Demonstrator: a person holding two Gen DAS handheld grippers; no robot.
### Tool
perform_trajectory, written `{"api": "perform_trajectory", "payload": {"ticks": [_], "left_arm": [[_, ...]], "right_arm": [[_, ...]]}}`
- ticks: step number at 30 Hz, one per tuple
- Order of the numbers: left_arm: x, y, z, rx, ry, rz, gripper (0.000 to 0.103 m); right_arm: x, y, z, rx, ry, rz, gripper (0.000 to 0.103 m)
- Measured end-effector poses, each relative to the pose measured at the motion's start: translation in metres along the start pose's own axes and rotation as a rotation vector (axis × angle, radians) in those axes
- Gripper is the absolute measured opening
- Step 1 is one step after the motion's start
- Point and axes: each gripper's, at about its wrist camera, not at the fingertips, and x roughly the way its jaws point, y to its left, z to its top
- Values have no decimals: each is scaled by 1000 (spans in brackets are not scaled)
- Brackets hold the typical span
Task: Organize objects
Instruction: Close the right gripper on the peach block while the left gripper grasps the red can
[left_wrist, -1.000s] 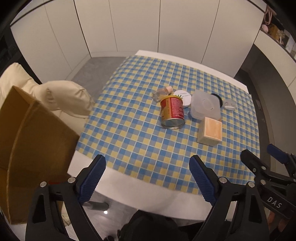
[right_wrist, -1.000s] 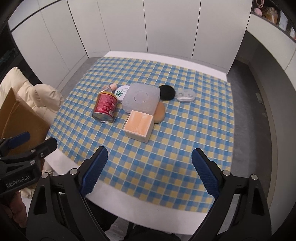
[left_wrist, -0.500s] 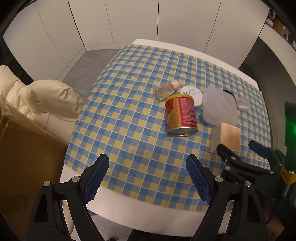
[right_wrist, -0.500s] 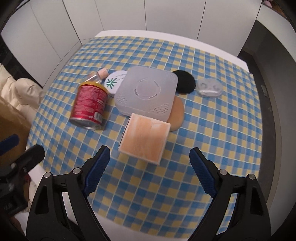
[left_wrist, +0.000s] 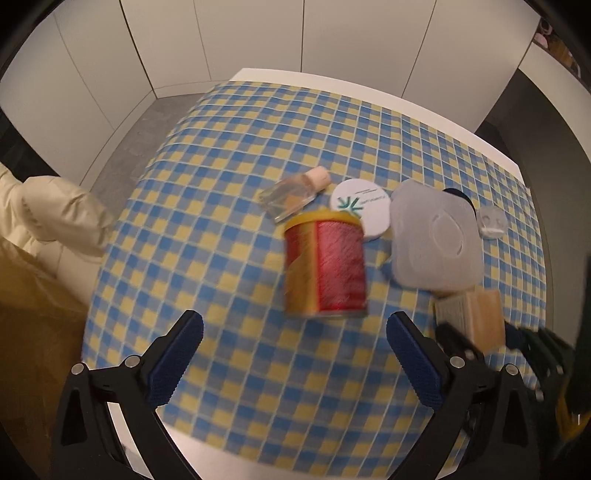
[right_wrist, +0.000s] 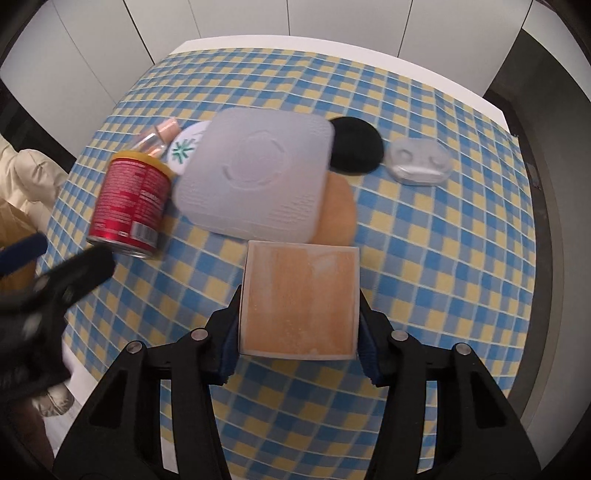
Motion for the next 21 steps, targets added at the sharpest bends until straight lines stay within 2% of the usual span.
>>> {"api": "perform_trajectory", "payload": {"ticks": [3, 4, 5, 7, 9, 14, 21], "left_arm": [[14, -8, 8, -2, -4, 19, 95], [20, -9, 12, -11, 10, 20, 81], [25, -8, 14, -24, 24, 18, 73], [33, -4, 18, -53, 47, 5, 69], [38, -3, 20, -54, 68, -2, 56], [32, -1, 17, -47, 69, -32, 53], [-5, 1, -4, -32, 65, -27, 53]], "right_arm": [[-1, -9, -2, 13, -2, 8, 54], [-2, -11, -3, 16, -2, 11, 54], [-3, -12, -4, 15, -1, 15, 54], [-5, -12, -5, 5, 0, 26, 54], [-10, -12, -7, 3, -7, 29, 54], [-24, -13, -6, 17, -16, 54, 54], [-63, -8, -6, 13, -67, 28, 53]]}}
